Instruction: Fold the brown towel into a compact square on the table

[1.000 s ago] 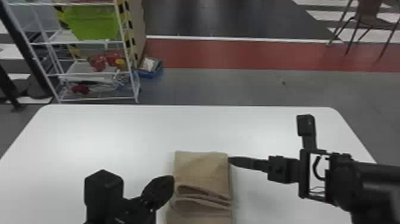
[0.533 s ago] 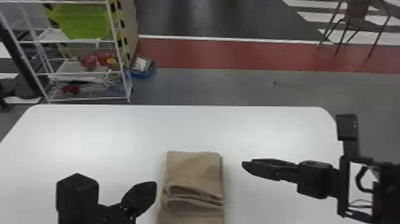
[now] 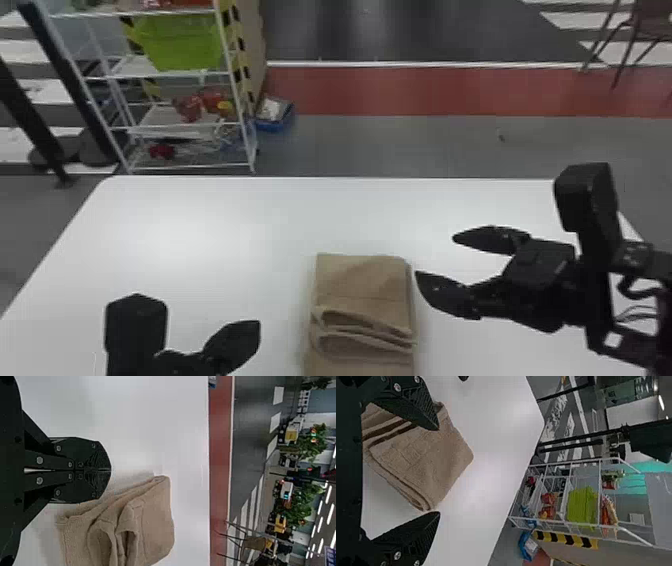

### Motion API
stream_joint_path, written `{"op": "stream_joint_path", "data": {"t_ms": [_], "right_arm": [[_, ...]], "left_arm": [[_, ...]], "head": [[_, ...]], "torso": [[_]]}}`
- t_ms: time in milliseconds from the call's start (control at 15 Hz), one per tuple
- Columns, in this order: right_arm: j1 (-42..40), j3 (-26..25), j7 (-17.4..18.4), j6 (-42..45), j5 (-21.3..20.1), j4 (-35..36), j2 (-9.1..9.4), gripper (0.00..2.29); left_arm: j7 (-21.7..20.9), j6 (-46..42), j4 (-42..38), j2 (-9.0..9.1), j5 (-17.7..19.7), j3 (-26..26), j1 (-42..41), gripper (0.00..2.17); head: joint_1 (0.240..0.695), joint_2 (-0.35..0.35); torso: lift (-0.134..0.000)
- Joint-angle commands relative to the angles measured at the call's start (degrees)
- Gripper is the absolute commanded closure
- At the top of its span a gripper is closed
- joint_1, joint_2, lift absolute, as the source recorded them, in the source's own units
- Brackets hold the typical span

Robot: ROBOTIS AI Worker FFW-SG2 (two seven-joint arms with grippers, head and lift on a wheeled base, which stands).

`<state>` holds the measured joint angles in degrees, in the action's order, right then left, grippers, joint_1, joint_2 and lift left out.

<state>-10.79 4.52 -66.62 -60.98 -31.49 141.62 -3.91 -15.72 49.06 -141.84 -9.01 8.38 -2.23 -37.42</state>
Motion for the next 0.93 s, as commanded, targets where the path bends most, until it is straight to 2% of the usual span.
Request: {"op": "stream_joint_path", "data": {"t_ms": [0,67,200,267,400,533,867], "right_arm": [[0.2,5.5,-1.9,6.7,-5.5,-0.5,-1.80,0.20],[0.7,8.1,-2.6,8.6,-8.3,-1.1,-2.77,0.21],[3.8,13.8,-8.4,9.3,-15.3,-4.3,-3.21,0.27],[4.4,14.5,-9.4,9.7,-16.1,-5.7,-3.29,0.31],[4.5,14.6,-10.2,16.5,-16.2,-8.2,-3.65,0.31],[6.1,14.5,-11.7,17.4,-16.6,-10.9,-3.65,0.31],[10.9,14.0,-11.7,19.0,-15.8,-15.9,-3.56,0.31]], "left_arm": [[-0.3,5.0,0.1,0.05,1.5,-2.0,-0.2,2.01],[-0.4,7.0,0.0,0.14,1.4,-2.0,-0.2,2.01],[-0.9,9.8,-0.2,0.22,2.1,-1.9,0.1,2.01],[-1.0,10.8,-0.2,0.31,2.4,-1.8,0.3,2.01],[-0.9,11.9,-0.7,0.31,2.4,-1.4,0.4,2.01],[-0.9,13.5,-1.2,0.40,2.6,-1.1,0.8,2.01],[-1.2,15.1,-3.4,0.66,7.6,-1.5,0.8,2.01]], "head": [[0.695,0.081],[0.695,0.105],[0.695,0.148],[0.695,0.186],[0.695,0.210],[0.695,0.217],[0.695,0.199]], "torso": [[-0.123],[-0.123],[-0.123],[-0.123],[-0.123],[-0.123],[-0.123]]}}
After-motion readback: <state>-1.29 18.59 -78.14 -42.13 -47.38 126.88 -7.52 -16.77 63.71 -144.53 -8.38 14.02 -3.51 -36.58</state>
